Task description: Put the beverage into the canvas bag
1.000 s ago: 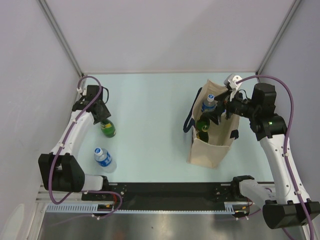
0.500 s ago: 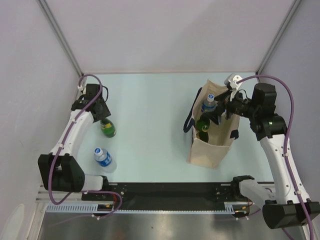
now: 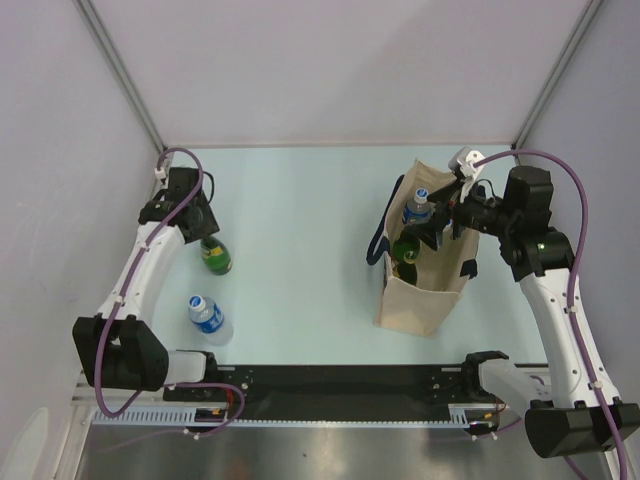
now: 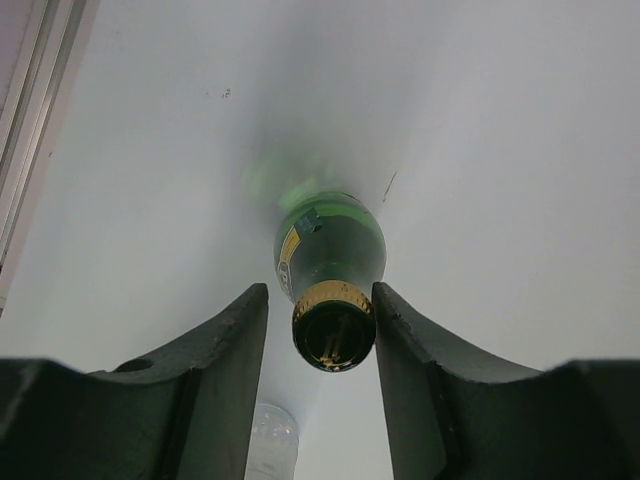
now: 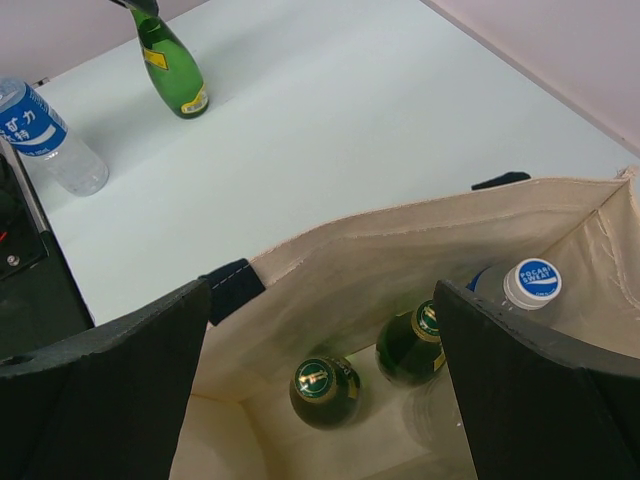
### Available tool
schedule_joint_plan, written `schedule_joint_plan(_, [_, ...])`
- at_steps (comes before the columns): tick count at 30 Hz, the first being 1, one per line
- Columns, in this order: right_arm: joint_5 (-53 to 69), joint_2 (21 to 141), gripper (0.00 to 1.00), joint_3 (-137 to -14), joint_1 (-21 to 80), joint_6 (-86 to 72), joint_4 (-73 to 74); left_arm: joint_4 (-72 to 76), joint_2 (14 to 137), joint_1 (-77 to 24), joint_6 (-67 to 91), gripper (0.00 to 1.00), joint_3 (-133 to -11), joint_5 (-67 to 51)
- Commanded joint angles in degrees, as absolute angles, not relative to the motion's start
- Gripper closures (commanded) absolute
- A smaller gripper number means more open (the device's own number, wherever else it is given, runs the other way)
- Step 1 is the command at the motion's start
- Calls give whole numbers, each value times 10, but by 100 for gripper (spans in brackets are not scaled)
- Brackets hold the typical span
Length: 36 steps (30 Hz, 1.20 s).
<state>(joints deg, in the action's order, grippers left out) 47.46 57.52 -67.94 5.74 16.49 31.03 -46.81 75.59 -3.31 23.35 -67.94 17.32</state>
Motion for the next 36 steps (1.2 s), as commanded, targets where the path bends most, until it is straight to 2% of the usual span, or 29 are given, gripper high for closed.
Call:
schedule_joint_plan(1, [486, 563, 0, -686, 54, 159, 293, -465, 744, -30, 221, 50, -701, 163])
schedule_joint_plan(7, [488, 564, 0, -690, 54, 160, 294, -457, 751, -29, 214, 57, -704, 161])
schedule_joint_plan(10, [490, 565, 0, -692, 54, 160, 294, -454, 751, -29, 201, 67, -708, 156])
schedule_joint_plan(11, [494, 565, 0, -692, 54, 161, 295, -453, 751, -29, 198, 75, -709, 154])
schedule_joint_plan(13, [498, 568, 0, -695, 54, 162, 296, -447, 746, -29, 193, 82, -710, 138])
schedule_joint_plan(14, [504, 569, 0, -696, 54, 165, 298, -444, 740, -29, 184, 90, -711, 128])
schedule_joint_plan(17, [511, 574, 0, -705, 58, 171, 303, -429, 718, -33, 171, 99, -713, 91])
schedule_joint_plan(27, [561, 600, 0, -732, 101, 199, 311, -405, 676, -141, 113, 100, -757, 5])
schedule_joint_plan(36, [570, 643, 0, -731, 218, 170, 259, -400, 707, -270, 69, 100, -869, -58])
